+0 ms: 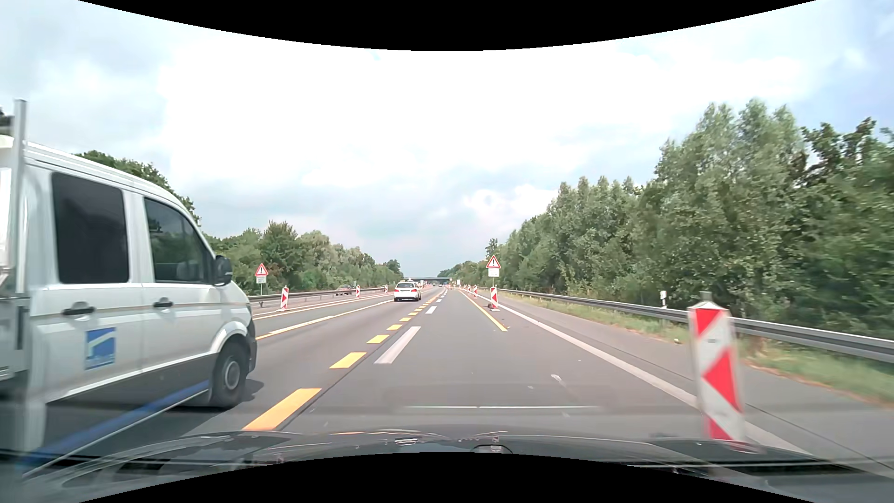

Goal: Follow the waypoints while adhering to traffic rules and regulations

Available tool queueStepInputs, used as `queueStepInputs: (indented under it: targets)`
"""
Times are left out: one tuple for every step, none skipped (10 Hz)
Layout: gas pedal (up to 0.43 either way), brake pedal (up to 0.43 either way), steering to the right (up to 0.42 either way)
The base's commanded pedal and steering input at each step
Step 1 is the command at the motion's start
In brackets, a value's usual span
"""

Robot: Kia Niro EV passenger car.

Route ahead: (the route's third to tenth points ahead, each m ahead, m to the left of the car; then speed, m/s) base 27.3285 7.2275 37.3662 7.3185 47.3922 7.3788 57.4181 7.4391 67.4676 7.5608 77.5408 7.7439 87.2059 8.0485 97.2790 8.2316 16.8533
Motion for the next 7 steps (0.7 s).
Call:
queueStepInputs:
  targets:
    - [0.177,0.0,-0.003]
    - [0.177,0.0,-0.003]
    - [0.177,0.0,-0.004]
    - [0.177,0.0,-0.004]
    - [0.177,0.0,-0.004]
    - [0.177,0.0,-0.004]
    - [0.177,0.0,-0.006]
